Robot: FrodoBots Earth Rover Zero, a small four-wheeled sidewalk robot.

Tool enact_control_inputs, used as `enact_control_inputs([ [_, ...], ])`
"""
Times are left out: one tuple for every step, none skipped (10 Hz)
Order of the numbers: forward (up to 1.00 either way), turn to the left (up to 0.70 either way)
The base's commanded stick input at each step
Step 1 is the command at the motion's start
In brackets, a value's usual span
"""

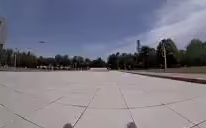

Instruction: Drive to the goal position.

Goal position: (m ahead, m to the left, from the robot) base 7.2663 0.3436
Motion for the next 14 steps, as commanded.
enact_control_inputs([
  [0.45,0.03],
  [0.45,0.03],
  [0.45,0.03],
  [0.45,0.03],
  [0.45,0.03],
  [0.45,0.03],
  [0.45,0.03],
  [0.45,0.03],
  [0.45,0.03],
  [0.45,0.03],
  [0.45,0.03],
  [0.45,0.03],
  [0.45,0.03],
  [0.45,0.03],
])
